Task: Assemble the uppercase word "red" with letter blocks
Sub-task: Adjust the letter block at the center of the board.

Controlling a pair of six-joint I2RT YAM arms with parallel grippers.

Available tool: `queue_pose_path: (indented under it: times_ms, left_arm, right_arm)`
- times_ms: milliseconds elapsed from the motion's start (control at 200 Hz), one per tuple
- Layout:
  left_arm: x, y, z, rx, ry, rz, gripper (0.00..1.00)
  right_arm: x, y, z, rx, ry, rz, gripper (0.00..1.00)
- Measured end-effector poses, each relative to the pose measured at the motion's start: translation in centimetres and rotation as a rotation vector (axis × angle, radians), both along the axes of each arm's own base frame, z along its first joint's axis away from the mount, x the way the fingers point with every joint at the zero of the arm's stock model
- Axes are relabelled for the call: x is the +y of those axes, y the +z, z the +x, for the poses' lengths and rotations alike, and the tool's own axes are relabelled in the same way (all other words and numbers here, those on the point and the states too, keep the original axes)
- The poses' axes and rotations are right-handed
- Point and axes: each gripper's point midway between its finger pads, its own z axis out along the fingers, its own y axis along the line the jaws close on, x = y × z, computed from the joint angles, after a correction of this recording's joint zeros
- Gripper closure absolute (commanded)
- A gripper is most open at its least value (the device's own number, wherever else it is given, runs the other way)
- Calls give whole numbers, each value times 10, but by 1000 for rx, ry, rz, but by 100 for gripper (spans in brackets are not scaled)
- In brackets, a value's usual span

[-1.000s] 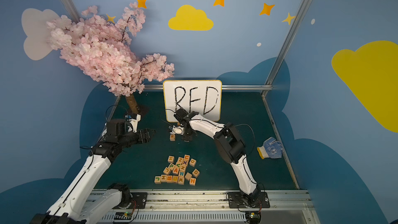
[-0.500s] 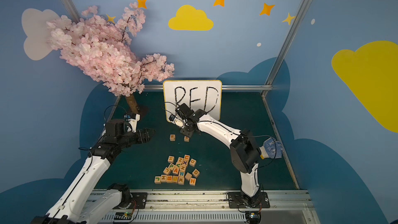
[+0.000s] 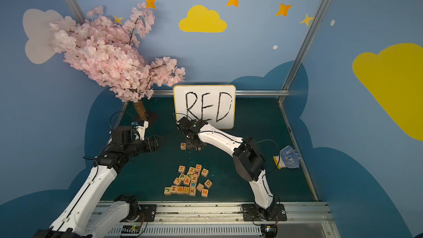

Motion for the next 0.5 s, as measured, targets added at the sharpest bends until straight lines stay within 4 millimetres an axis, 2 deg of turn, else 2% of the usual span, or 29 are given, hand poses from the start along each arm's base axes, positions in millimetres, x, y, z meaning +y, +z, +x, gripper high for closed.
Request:
queue_pose_path:
  times_ms: [125, 365, 501]
  left_arm:
    - [0, 0, 0, 1, 0, -2, 21]
    - [0, 0, 0, 1, 1, -2, 21]
    - [1, -1, 1, 5, 4, -1, 21]
  right_arm:
    - [-8, -12, 1, 39, -89, -24, 47]
    - [-15, -11, 19, 52, -177, 7, 49]
    - [-16, -18, 20, 76, -190, 8, 49]
